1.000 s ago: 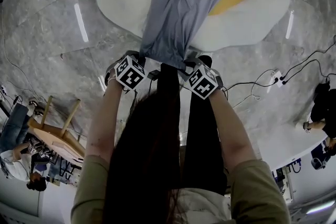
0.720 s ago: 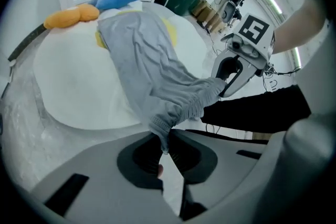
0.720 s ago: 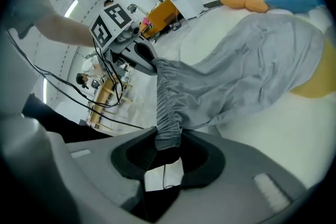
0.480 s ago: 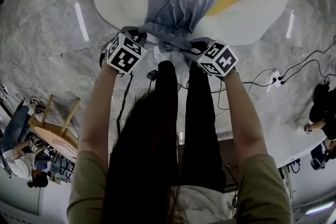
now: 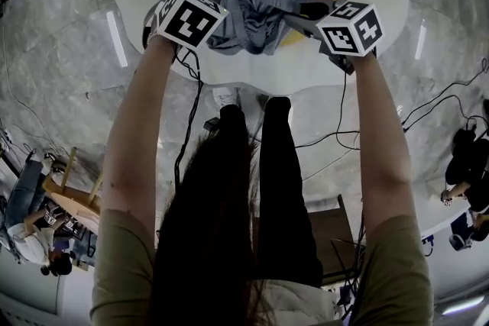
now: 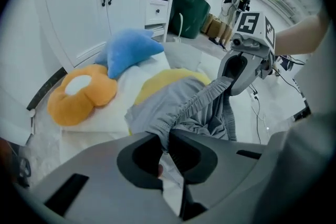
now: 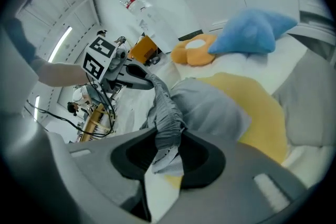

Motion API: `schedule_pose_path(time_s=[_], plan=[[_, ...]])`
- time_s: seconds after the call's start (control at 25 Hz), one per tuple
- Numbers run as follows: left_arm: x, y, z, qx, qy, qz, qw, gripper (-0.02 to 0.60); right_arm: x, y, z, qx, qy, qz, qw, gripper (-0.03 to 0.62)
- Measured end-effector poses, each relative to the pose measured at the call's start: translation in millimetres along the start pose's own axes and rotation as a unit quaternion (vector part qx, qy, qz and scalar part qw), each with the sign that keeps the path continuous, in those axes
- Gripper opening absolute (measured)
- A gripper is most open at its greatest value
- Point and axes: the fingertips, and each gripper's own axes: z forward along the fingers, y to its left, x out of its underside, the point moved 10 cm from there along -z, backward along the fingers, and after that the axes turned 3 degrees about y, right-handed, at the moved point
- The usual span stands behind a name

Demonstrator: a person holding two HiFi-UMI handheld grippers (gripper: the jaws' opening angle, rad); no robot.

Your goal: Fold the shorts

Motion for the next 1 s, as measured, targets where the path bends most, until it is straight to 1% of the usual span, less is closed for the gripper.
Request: schedule_pose_path(time_s=[0.08, 0.2, 0.32, 0.48, 0.52, 0.6, 0.68, 0.72, 0.76, 0.8, 0.88, 0.92, 0.96, 1.0], plan=[[-25, 8, 9, -0.017, -0.002, -0.014, 0.9998, 0.034, -17, -26, -8, 0.008, -0.007, 0.019, 1.0, 0.117], [-45, 14, 26, -0.048, 0.016, -0.023, 0.9984, 0.034, -28, -51, -6, 0.02, 0.002, 0.046, 0.999, 0.117], [-49, 16, 44, -0.074, 0.036, -0.033, 0.9961, 0.037, -29, -61, 6, 0.048, 0.023, 0.056, 0.997, 0.117], [-47, 20, 59, -0.084, 0.042, -0.089, 0.9917, 0.051, -29, -71, 16, 0.08, 0.017, 0.096, 0.992, 0.118], [-46, 21, 60, -0.083, 0.038, -0.105, 0.9902, 0.068, -29, -72, 17, 0.087, 0.017, 0.105, 0.991, 0.118], [-42, 27, 56, -0.086, 0.021, -0.141, 0.986, 0.128, -28, -73, 18, 0.102, 0.016, 0.12, 0.987, 0.118], [-38, 36, 47, -0.088, -0.008, -0.174, 0.9808, 0.231, -26, -74, 16, 0.114, 0.009, 0.143, 0.983, 0.118], [-36, 39, 43, -0.083, -0.026, -0.185, 0.9788, 0.249, -25, -75, 15, 0.118, 0.002, 0.158, 0.98, 0.118], [-33, 41, 38, -0.079, -0.041, -0.191, 0.9775, 0.25, -23, -76, 12, 0.121, -0.006, 0.172, 0.978, 0.118], [-29, 41, 33, -0.078, -0.049, -0.191, 0.9772, 0.252, -22, -76, 9, 0.124, -0.015, 0.183, 0.975, 0.12], [-15, 36, 23, -0.078, -0.049, -0.176, 0.9801, 0.255, -21, -78, -1, 0.139, -0.027, 0.184, 0.973, 0.153], [-5, 30, 19, -0.075, -0.042, -0.162, 0.9831, 0.255, -21, -79, -7, 0.151, -0.029, 0.17, 0.973, 0.191], [7, 23, 18, -0.068, -0.033, -0.144, 0.9866, 0.255, -22, -79, -14, 0.162, -0.026, 0.144, 0.976, 0.256], [19, 13, 18, -0.06, -0.023, -0.123, 0.9903, 0.255, -24, -77, -20, 0.166, -0.019, 0.105, 0.98, 0.265]])
